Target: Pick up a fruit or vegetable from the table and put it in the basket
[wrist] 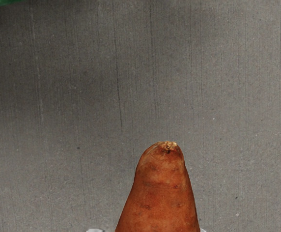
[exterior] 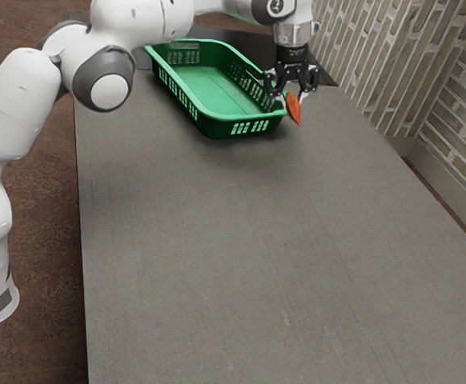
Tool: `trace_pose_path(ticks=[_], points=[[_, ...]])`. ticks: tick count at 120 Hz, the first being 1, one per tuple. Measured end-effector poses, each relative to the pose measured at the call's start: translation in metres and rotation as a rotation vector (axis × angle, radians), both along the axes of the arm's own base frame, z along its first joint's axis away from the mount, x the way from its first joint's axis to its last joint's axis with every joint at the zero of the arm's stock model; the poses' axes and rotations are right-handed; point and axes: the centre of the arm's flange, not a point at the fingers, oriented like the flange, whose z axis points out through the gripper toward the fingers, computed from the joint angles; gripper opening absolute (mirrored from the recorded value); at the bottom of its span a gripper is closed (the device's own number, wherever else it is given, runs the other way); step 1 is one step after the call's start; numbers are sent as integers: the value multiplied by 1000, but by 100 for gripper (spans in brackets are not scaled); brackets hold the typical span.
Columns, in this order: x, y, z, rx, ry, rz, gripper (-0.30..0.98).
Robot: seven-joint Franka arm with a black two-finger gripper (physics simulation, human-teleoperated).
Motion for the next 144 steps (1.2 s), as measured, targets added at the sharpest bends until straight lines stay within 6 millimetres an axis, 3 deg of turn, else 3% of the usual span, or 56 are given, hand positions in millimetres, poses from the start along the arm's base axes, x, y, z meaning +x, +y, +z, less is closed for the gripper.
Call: trace_pose_path(ticks=[33, 65, 115, 144], points=[[-23, 76, 7, 27, -53, 130, 16], [-42, 136, 17, 93, -140, 245, 15], [-117, 259, 20, 140, -201, 439, 16], [-157, 294, 9, 211, -63, 484, 16]])
